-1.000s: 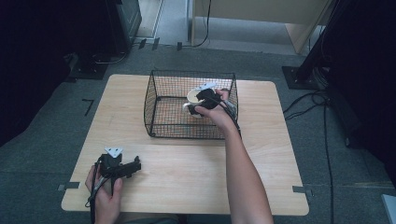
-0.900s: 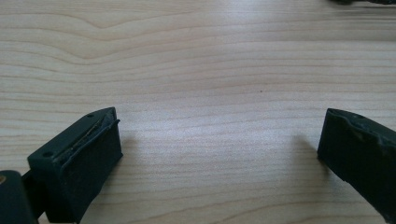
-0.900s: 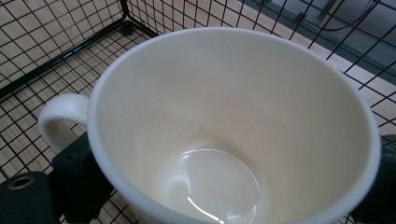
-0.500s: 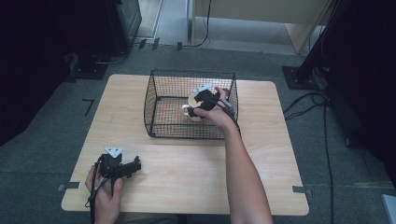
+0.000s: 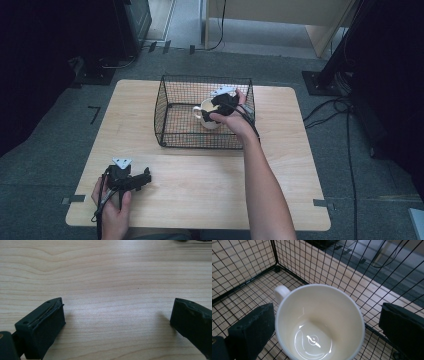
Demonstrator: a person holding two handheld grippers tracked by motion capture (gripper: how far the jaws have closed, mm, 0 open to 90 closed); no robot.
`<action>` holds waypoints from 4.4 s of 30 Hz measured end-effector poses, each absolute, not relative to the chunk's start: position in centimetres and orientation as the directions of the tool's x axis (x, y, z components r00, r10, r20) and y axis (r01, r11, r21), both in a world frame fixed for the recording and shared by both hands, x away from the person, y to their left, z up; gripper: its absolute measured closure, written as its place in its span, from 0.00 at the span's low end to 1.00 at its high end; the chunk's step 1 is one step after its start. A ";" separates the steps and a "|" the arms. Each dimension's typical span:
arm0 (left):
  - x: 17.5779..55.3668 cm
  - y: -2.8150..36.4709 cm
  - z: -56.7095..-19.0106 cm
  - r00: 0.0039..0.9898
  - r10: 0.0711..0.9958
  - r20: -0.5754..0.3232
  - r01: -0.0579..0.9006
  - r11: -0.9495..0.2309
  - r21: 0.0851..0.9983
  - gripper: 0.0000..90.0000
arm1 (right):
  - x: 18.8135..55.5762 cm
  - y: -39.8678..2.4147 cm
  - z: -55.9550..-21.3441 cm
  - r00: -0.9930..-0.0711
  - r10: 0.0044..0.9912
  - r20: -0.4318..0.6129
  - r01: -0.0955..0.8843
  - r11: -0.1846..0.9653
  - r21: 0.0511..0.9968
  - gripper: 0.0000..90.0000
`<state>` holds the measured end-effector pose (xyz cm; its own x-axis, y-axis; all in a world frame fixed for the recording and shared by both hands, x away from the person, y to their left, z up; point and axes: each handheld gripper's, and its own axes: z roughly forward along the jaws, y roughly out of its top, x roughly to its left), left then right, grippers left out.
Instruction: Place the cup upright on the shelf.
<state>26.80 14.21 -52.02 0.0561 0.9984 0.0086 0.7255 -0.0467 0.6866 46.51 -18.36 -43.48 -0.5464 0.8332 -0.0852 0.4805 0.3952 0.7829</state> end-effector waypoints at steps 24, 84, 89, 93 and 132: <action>26.8 14.2 -52.0 0.063 0.998 0.009 0.726 -0.053 0.686 0.00 | 41.8 -20.8 -38.1 -0.499 0.861 -0.101 0.386 0.325 0.863 0.07; 26.8 14.2 -52.0 0.065 0.998 0.011 0.726 -0.055 0.685 0.00 | 26.2 -33.5 -43.8 -0.406 0.913 -0.044 0.418 0.228 0.879 0.03; 26.8 14.2 -52.0 0.065 0.998 0.011 0.726 -0.055 0.685 0.00 | 25.4 -34.7 -44.7 -0.383 0.923 -0.038 0.432 0.215 0.876 0.03; 26.8 14.2 -52.0 0.065 0.998 0.011 0.726 -0.055 0.685 0.00 | 24.9 -35.7 -45.5 -0.362 0.932 -0.028 0.449 0.201 0.871 0.03; 26.8 14.2 -52.0 0.065 0.998 0.011 0.726 -0.055 0.685 0.00 | 20.7 -41.7 -52.7 -0.202 0.979 -0.020 0.668 0.153 0.728 0.02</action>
